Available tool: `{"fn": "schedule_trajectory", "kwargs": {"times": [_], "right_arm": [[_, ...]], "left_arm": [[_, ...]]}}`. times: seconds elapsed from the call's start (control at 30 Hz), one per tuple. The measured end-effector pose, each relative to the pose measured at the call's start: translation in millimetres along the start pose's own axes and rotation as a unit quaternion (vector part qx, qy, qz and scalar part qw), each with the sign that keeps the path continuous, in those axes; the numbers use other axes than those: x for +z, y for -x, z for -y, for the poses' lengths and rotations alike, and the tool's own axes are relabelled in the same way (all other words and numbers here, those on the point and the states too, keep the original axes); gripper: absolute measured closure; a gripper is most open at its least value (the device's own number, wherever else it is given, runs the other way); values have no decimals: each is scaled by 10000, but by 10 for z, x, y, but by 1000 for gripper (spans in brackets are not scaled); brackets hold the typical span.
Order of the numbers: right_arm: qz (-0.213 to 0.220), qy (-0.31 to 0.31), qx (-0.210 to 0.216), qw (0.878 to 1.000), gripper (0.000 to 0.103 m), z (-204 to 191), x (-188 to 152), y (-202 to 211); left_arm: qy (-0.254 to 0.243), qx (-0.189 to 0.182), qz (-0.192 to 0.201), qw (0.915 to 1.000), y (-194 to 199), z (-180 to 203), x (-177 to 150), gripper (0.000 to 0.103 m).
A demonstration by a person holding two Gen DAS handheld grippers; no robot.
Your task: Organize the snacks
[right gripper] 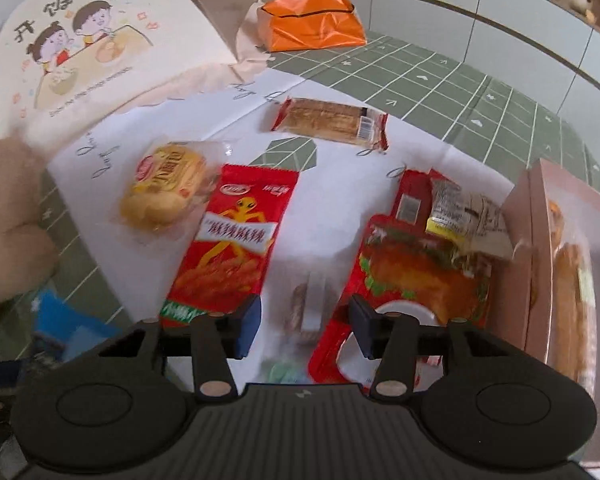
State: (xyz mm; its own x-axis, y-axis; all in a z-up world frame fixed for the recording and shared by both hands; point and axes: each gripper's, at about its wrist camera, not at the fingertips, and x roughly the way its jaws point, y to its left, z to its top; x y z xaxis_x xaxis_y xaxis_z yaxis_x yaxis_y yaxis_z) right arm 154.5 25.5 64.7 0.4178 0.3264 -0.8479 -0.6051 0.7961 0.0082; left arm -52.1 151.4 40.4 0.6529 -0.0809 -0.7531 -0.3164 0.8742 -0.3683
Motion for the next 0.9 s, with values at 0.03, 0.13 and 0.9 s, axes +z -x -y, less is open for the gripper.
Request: {"fn": "schedule_trajectory", "kwargs": {"times": [0.03, 0.13, 0.9], "right_arm": [[2, 9, -18, 10000, 54, 3, 18, -17], [-19, 113, 29, 9999, 60, -46, 5, 21], [-12, -797, 383, 9961, 45, 180, -513, 269]], "left_arm": [[58, 12, 52, 10000, 38, -8, -9, 63], [199, 12, 211, 9996, 154, -34, -31, 64], [-548, 397, -165, 9976, 140, 341, -186, 64]]}}
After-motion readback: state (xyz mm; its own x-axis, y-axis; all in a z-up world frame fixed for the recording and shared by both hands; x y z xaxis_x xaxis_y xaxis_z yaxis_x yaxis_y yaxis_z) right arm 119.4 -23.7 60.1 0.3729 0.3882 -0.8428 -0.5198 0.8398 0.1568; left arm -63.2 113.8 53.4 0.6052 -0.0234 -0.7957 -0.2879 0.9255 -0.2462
